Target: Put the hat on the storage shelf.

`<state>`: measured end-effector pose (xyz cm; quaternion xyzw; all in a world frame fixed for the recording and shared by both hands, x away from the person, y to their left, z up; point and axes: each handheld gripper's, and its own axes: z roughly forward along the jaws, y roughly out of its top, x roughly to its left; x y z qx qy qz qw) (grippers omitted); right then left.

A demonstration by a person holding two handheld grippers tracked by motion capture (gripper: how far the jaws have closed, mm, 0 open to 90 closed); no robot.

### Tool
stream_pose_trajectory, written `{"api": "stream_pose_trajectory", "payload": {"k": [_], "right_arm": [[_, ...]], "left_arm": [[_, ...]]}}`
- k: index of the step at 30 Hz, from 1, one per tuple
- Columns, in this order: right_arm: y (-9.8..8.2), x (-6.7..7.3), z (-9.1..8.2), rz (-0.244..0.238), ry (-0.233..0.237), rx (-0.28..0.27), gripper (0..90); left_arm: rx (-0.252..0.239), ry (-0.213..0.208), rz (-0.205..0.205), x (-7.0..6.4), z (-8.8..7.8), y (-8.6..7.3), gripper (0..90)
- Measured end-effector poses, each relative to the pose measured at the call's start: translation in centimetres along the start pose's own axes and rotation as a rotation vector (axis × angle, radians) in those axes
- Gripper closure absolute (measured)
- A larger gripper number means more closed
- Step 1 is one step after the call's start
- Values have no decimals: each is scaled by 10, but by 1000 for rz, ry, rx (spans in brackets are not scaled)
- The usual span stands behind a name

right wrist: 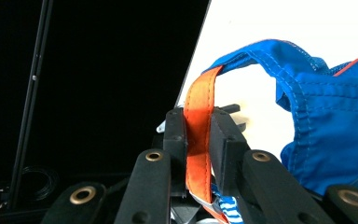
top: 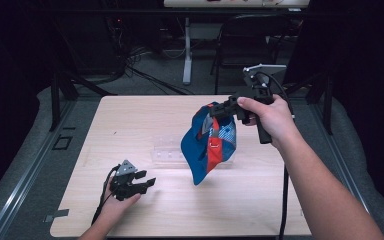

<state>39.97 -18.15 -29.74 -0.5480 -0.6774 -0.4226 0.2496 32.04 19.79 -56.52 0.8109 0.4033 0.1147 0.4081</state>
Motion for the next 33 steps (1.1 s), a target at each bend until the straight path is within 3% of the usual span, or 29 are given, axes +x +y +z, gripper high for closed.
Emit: {"api": "stream_pose_trajectory", "payload": {"k": [21,33], "right_arm": [[21,-8,3,38,-10,-74,783],[34,-10,4,56,-14,-133,783]], "left_arm": [[5,-12,8,-2,-1,2,488],[-17,-18,15,-6,0,3,489]]}}
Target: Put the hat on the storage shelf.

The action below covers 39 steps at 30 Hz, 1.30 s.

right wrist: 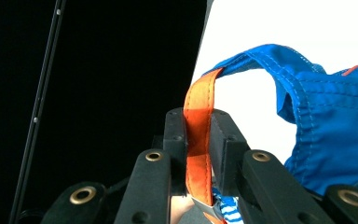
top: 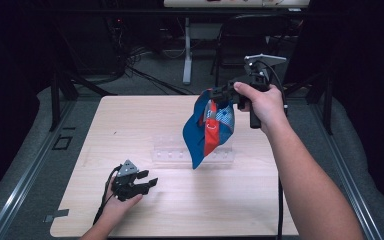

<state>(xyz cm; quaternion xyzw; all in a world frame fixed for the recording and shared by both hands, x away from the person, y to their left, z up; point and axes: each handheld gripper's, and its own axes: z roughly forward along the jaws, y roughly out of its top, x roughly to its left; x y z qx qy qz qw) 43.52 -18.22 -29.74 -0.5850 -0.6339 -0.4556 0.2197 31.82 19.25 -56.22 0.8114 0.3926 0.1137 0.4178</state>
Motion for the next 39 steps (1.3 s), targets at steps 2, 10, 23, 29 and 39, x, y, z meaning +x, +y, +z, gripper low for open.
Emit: {"api": "stream_pose_trajectory", "payload": {"k": [2,10,23,29,39], "right_arm": [[2,0,0,0,-1,-12,783],[6,2,1,-2,-19,-58,784],[5,-9,5,14,-36,-65,783],[4,-8,8,9,-27,-64,783],[3,-7,12,8,-25,-52,783]], "left_arm": [[8,-3,10,0,0,1,489],[3,-5,11,-3,2,1,489],[-16,-37,42,-18,3,10,486],[-66,-53,83,-35,5,28,485],[-138,-70,129,-66,31,64,496]]}}
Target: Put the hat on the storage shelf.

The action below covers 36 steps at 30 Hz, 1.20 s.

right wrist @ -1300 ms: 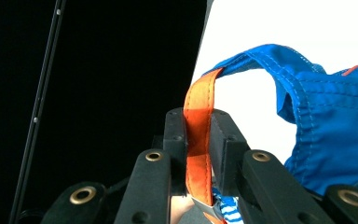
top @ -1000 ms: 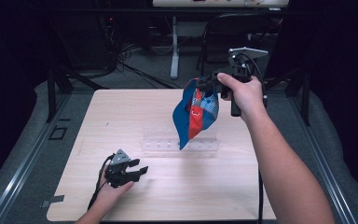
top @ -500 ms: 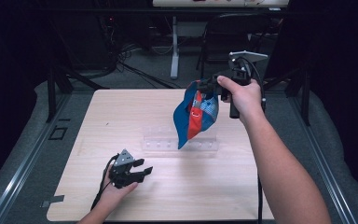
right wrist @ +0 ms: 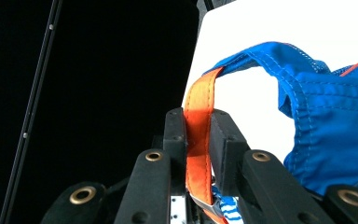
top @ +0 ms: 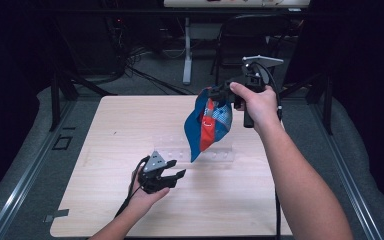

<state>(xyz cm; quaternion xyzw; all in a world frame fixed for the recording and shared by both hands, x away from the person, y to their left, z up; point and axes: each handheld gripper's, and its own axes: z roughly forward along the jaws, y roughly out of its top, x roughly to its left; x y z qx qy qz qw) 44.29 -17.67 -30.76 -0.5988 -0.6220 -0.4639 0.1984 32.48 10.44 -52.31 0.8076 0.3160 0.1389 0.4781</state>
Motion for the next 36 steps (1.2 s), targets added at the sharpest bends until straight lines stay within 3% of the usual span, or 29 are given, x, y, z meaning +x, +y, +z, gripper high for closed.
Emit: {"api": "stream_pose_trajectory", "payload": {"k": [3,7,13,23,26,36], "right_arm": [[0,0,1,-3,2,5,783],[0,0,2,-3,6,6,783],[-1,1,3,-5,7,9,783],[-2,1,-1,-11,11,13,783],[-2,1,0,-9,12,11,783],[-2,2,4,-16,13,24,783]], "left_arm": [[0,4,5,-5,11,7,508],[20,36,51,-12,24,13,534],[19,82,63,-14,34,18,629],[15,105,94,-13,30,18,795],[15,112,107,-11,27,17,824],[8,115,91,-2,23,17,866]]}}
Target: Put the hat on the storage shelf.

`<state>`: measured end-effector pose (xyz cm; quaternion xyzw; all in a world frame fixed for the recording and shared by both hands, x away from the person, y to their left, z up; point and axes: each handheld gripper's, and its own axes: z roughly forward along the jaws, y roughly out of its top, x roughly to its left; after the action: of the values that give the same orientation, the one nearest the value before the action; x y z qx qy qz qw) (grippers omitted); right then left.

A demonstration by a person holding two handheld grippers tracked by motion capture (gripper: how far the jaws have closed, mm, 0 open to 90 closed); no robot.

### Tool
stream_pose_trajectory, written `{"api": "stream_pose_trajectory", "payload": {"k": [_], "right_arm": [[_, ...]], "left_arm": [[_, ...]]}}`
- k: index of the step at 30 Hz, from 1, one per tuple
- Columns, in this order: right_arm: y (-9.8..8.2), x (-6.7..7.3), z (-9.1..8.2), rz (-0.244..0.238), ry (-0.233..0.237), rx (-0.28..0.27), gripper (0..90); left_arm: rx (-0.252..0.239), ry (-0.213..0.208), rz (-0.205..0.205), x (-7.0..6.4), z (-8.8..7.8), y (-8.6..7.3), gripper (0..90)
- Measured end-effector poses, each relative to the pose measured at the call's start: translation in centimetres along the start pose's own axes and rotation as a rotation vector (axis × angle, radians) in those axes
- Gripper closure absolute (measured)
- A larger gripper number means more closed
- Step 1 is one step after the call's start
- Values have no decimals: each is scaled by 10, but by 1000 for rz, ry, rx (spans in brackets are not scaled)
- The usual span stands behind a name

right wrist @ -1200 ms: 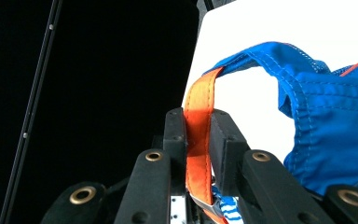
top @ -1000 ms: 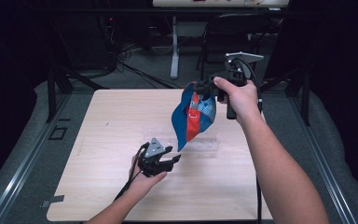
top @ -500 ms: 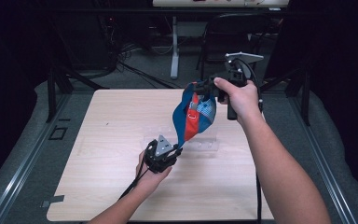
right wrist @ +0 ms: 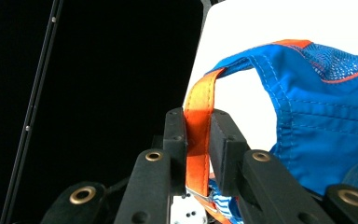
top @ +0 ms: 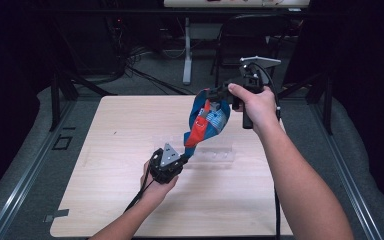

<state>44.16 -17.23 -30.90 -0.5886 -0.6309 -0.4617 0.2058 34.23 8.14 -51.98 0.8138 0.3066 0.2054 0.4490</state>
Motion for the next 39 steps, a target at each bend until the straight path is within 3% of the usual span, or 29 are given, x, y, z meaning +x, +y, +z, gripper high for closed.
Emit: {"api": "stream_pose_trajectory", "payload": {"k": [28,39], "right_arm": [[-1,-33,14,51,-43,29,782],[-1,-44,17,67,-53,29,782]], "left_arm": [[47,1,-29,2,13,-20,872],[27,-5,-53,5,14,-23,873]]}}
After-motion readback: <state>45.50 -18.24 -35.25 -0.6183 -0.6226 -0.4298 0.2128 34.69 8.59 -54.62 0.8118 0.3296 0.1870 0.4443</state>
